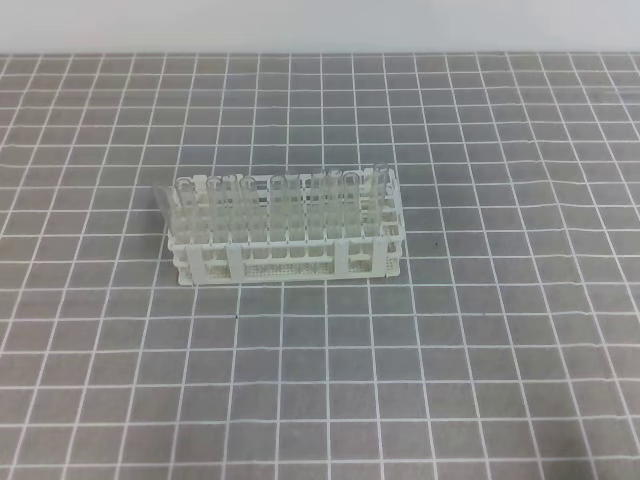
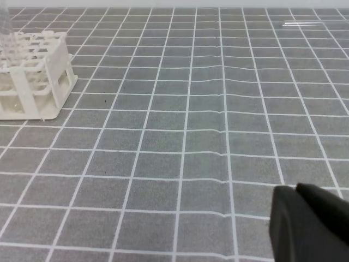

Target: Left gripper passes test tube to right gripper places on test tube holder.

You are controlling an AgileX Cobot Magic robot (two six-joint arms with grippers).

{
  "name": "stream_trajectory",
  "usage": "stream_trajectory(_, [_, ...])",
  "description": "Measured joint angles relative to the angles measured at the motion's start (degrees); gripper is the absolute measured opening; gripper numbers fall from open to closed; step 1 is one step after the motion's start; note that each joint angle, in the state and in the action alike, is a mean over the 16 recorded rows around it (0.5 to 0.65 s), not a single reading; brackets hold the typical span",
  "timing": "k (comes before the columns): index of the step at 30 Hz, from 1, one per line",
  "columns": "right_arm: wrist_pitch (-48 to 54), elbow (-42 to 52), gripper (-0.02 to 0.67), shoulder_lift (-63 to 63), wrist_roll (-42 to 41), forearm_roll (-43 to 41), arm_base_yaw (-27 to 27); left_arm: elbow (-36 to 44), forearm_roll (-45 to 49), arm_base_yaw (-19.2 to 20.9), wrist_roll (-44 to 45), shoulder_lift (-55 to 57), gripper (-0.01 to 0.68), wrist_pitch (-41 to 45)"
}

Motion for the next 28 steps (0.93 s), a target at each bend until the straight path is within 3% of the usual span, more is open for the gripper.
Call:
stream_trajectory(13, [0.0, 0.0, -0.013, 0.1, 0.0, 0.1, 0.3, 0.0, 0.7, 0.0, 0.0, 0.1, 0.016, 1.8])
stream_trajectory(28, [0.0, 0.0, -0.013, 0.2, 0.0, 0.2, 7.9, 0.0, 0.8, -0.1, 0.0, -0.2, 0.016, 1.9])
